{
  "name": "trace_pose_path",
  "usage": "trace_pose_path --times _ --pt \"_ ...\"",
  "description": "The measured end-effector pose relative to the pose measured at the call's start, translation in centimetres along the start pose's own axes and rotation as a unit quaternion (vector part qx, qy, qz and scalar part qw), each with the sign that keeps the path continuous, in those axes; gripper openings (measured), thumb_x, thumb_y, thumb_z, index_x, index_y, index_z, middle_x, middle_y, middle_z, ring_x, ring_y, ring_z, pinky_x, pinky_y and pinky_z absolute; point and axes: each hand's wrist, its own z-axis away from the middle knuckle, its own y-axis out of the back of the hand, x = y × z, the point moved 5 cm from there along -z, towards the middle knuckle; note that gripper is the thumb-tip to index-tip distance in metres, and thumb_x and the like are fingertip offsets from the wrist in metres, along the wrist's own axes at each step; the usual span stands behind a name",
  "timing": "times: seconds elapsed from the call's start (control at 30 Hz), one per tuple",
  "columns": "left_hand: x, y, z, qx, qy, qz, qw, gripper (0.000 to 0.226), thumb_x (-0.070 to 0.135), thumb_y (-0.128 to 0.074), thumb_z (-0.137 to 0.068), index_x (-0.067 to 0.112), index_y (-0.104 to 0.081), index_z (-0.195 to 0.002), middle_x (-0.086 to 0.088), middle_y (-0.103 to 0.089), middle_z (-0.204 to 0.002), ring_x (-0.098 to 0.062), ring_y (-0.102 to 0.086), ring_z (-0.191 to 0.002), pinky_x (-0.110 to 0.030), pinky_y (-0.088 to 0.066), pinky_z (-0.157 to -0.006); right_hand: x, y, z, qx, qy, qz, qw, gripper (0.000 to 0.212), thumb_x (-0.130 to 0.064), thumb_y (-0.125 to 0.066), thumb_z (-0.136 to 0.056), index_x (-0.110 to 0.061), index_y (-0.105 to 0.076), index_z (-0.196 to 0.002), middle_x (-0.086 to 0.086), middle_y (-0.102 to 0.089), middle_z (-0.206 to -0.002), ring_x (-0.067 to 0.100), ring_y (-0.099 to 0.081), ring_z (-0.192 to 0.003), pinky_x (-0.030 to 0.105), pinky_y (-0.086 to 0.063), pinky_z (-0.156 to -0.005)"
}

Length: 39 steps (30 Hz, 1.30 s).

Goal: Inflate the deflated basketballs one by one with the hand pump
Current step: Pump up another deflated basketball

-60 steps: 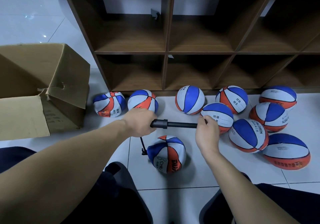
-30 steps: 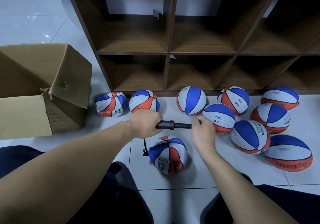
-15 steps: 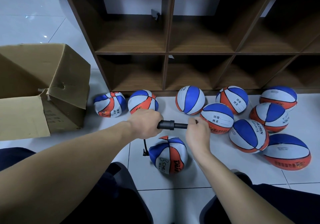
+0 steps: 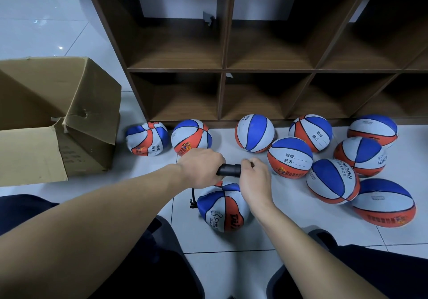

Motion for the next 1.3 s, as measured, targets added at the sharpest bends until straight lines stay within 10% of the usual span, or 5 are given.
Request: trace_pose_path --times 1.3 --pt "-0.3 -0.2 -0.1 -0.02 0.006 0.03 0.999 0.022 0.04 -0.062 -0.095 0.023 -0.063 -0.08 0.002 -0.062 -0.068 -0.023 -0.061 -0.064 -0.033 -0.044 -0.054 -0.7 0.1 0.2 -0.008 0.011 0.008 1.0 0.034 -0.02 -0.05 -0.104 -0.015 -0.045 -0.071 0.0 -0.048 -0.069 0.02 -0.044 -0.065 0.035 -0.038 -0.061"
